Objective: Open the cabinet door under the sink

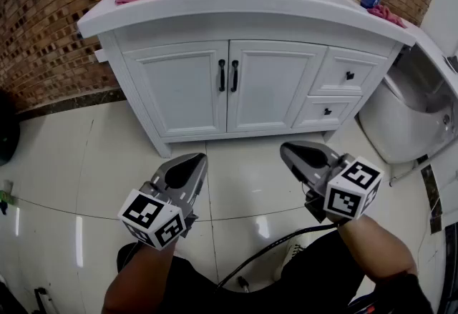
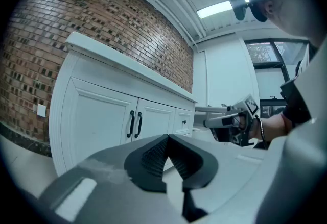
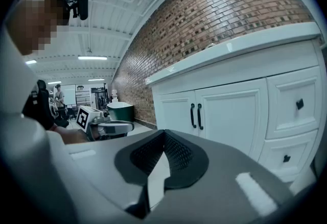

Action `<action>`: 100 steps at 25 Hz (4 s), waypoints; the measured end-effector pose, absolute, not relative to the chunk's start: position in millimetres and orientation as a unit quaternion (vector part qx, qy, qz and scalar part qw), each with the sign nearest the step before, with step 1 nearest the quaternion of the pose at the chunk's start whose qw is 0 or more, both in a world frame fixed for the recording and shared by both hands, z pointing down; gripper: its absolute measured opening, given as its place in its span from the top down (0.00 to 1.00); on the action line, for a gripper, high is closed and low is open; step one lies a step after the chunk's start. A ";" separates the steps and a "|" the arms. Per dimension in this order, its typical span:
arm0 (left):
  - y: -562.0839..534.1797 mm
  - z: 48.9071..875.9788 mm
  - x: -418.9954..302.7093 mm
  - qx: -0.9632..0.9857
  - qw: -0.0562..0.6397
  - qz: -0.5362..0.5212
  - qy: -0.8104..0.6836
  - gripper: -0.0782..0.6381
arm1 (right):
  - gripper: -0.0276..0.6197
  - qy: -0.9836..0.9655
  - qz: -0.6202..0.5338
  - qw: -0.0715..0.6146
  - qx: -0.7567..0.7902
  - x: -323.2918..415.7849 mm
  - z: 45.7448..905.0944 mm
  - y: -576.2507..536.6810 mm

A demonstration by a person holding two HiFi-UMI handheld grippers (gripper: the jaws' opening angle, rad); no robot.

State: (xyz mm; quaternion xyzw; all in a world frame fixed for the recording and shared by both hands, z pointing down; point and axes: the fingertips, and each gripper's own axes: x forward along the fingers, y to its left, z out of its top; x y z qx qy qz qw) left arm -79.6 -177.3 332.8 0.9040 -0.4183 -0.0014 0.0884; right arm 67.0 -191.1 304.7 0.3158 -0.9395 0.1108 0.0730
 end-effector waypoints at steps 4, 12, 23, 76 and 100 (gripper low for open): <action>-203.2 332.2 -78.5 0.906 0.077 0.005 -0.416 0.89 | 0.95 -0.933 0.076 0.061 0.346 54.2 297.2 -238.4; -234.7 339.6 -84.7 0.905 0.063 0.016 -0.421 0.89 | 0.95 -0.918 0.038 0.043 0.392 42.0 304.2 -309.1; -258.6 371.8 -95.8 0.902 0.105 0.024 -0.419 0.89 | 0.79 -0.897 0.034 0.059 0.436 10.7 337.0 -402.8; -174.3 331.6 -28.7 0.943 0.097 -0.009 -0.319 0.88 | 0.88 -0.897 0.085 0.063 0.429 67.3 354.0 -279.8; -142.0 336.8 34.3 0.956 0.074 0.025 -0.282 0.89 | 0.91 -0.763 0.093 0.024 0.639 275.9 360.0 -226.9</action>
